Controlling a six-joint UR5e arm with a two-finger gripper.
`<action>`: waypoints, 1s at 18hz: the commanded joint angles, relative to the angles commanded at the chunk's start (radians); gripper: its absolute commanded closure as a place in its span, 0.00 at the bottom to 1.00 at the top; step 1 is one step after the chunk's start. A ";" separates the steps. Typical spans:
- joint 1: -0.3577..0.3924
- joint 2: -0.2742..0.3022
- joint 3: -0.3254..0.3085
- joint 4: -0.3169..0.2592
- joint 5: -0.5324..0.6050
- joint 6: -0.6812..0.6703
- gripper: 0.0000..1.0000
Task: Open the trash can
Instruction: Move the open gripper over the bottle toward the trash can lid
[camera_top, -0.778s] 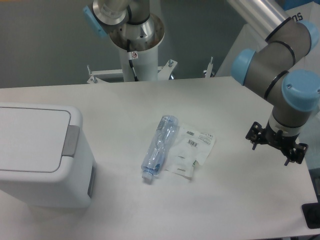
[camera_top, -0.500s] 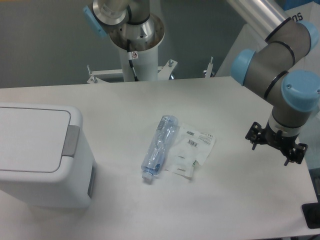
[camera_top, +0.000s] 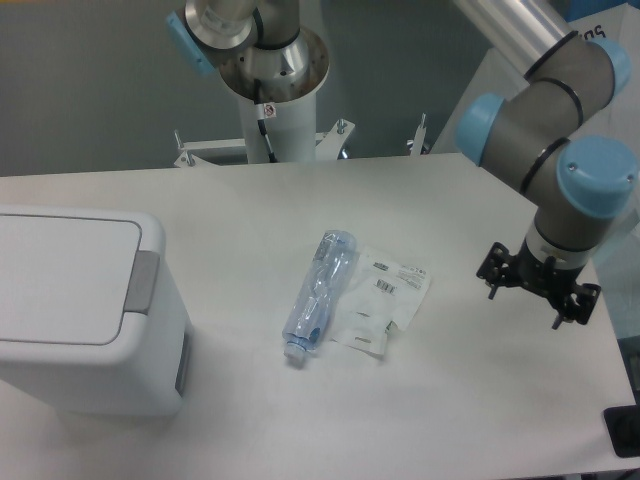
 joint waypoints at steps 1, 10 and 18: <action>-0.014 0.003 -0.005 0.000 -0.018 -0.034 0.00; -0.169 0.087 -0.023 -0.005 -0.092 -0.400 0.00; -0.278 0.204 -0.032 -0.005 -0.284 -0.629 0.00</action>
